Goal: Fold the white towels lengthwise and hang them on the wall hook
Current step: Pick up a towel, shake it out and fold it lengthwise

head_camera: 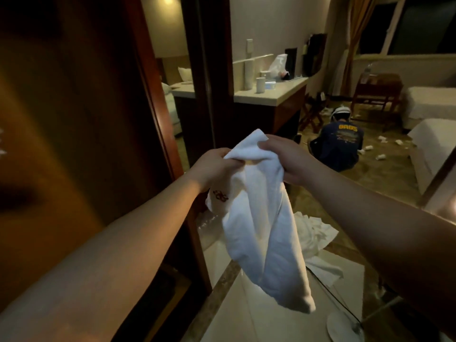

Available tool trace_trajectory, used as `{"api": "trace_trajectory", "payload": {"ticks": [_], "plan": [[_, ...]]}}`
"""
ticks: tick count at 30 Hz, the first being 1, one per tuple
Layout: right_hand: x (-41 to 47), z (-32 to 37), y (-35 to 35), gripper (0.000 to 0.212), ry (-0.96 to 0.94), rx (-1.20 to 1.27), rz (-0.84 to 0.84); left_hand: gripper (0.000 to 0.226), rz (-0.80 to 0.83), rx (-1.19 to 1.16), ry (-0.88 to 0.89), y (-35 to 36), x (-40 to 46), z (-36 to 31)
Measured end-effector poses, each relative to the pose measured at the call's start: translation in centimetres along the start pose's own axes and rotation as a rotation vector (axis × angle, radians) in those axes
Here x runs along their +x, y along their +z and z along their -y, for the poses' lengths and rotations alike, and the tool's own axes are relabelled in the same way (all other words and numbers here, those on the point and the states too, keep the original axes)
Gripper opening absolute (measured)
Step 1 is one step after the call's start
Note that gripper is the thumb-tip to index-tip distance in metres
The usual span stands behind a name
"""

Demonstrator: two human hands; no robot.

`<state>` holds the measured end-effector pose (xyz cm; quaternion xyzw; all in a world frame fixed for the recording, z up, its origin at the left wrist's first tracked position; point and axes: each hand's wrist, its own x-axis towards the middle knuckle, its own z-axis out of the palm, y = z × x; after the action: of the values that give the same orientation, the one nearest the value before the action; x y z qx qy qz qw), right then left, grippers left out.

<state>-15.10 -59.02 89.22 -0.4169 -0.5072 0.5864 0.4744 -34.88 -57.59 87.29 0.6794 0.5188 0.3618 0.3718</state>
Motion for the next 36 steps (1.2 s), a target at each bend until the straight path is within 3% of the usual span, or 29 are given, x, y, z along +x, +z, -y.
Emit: {"api": "trace_trajectory", "payload": {"ticks": [2,6,8,10,14,17,22,26,29,32,36], "plan": [[-1.4,-0.7,1.8,0.013,0.011,-0.002,-0.011,0.017,-0.05,0.039,0.018,-1.5,-3.2,-0.2],[-4.3,-1.9,5.4,0.029,0.002,-0.039,0.105,0.009,-0.101,0.12,0.042,-3.5,-9.4,-0.7],[-5.8,-2.2,7.6,0.023,0.007,-0.108,0.174,0.008,-0.102,0.173,0.056,-4.2,-12.0,-0.8],[-7.1,-2.2,9.8,0.031,0.001,-0.218,0.192,0.005,-0.116,0.202,0.077,-4.9,-14.3,-0.8],[-8.7,-2.2,13.6,0.018,-0.149,-0.329,0.171,0.015,-0.204,0.244,0.112,-7.0,-18.5,0.0],[-9.6,-1.8,15.9,0.021,-0.234,-0.321,0.142,0.024,-0.261,0.239,0.003,-9.0,-21.0,1.1],[-10.8,-1.1,18.0,0.031,-0.273,-0.284,0.206,0.042,-0.037,0.211,-0.303,-11.4,-24.6,2.8],[-11.6,-0.9,18.3,0.032,-0.256,-0.191,0.316,0.026,0.044,0.139,-0.374,-12.5,-27.1,3.2],[-12.5,-1.0,18.5,0.032,-0.219,-0.189,0.355,0.029,-0.056,0.217,-0.33,-12.3,-27.7,2.9],[-13.5,-0.6,18.8,0.023,-0.226,-0.251,0.344,0.009,-0.27,0.332,-0.251,-11.8,-28.4,2.3],[-14.8,-0.2,19.2,0.014,-0.235,-0.311,0.32,0.011,-0.313,0.312,-0.205,-11.8,-29.6,1.4]]}}
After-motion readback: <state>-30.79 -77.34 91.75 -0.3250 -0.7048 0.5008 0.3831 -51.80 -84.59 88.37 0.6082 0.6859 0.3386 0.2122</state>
